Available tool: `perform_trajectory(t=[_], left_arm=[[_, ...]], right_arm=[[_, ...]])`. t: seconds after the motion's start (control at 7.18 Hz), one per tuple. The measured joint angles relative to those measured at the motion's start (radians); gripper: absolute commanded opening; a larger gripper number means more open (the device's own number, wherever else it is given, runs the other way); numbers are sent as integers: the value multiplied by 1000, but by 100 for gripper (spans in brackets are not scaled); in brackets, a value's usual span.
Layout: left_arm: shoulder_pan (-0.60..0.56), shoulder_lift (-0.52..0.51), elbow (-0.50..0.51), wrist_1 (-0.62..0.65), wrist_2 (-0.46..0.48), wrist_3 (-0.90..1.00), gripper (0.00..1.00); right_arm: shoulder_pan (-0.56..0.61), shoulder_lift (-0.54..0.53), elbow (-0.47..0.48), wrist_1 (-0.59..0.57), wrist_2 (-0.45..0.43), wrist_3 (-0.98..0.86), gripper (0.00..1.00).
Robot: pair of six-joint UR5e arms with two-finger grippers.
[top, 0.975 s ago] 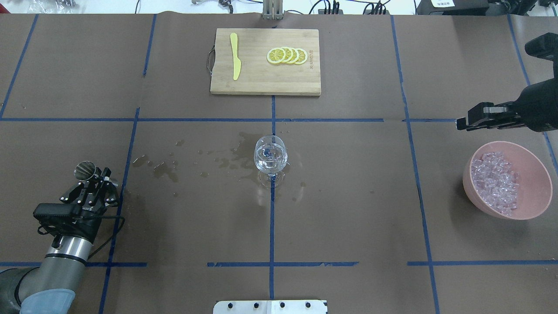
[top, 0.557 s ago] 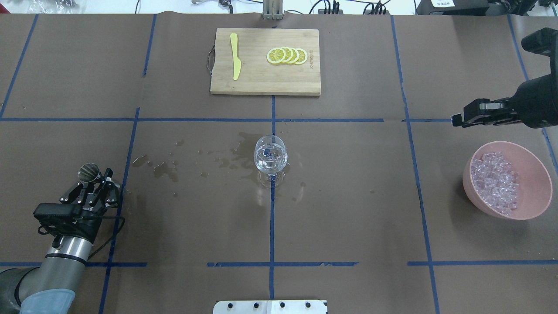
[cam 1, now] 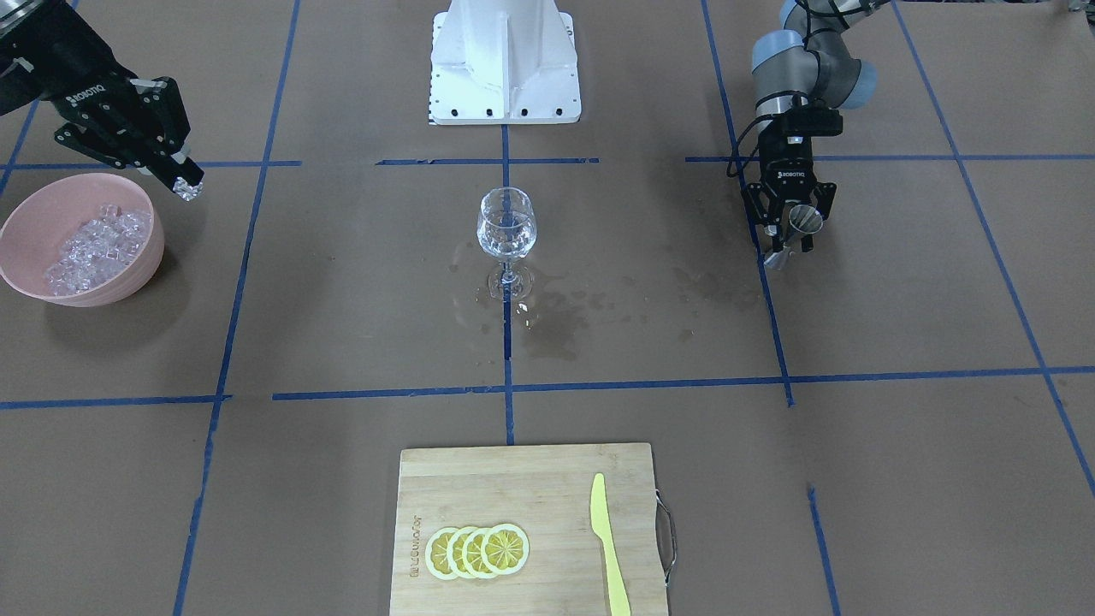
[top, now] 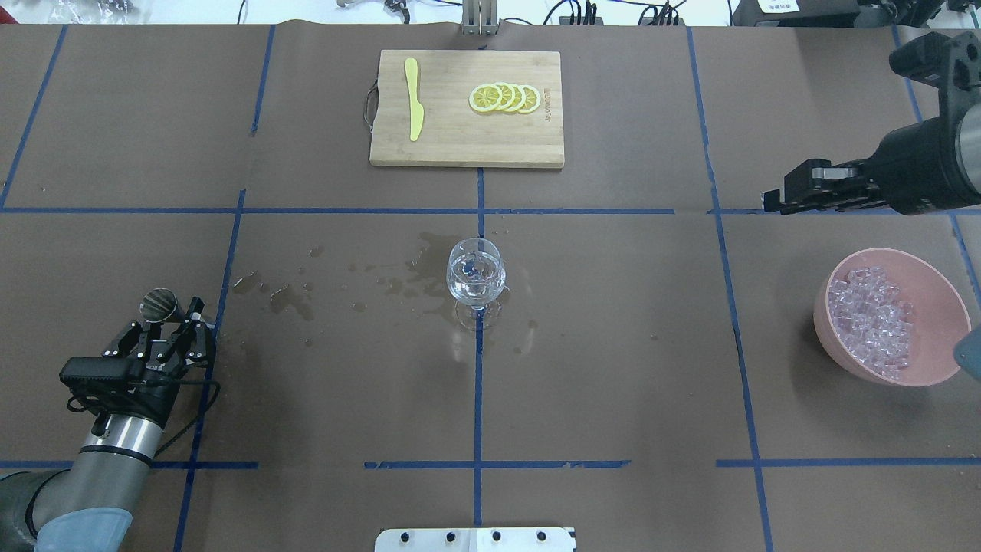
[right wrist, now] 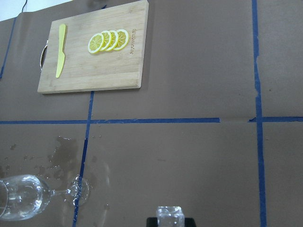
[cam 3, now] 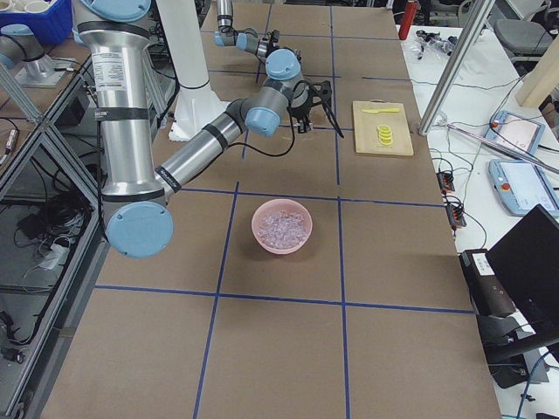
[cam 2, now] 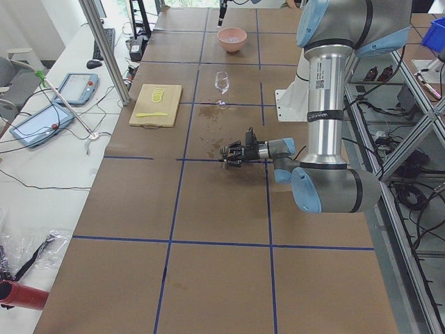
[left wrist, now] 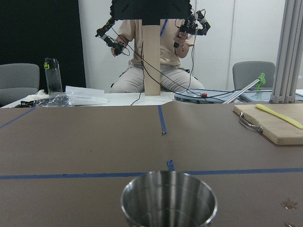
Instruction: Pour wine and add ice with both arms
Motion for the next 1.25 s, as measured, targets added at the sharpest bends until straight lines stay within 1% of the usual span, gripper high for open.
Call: perform_trajectory(t=[0.28, 0.56, 0.97, 1.25], left_arm=[[0, 3, -2, 0, -21, 2, 100], [-1, 10, -15, 0, -86, 7, 100], [1, 99, -89, 4, -215, 13, 100], [18, 151, -141, 14, -271, 13, 100]], right_arm=[[-10, 17, 0, -1, -2, 15, 0], [-13, 22, 0, -1, -4, 17, 0], [-14, 33, 0, -1, -4, 18, 0], [-17, 35, 0, -1, -4, 18, 0]])
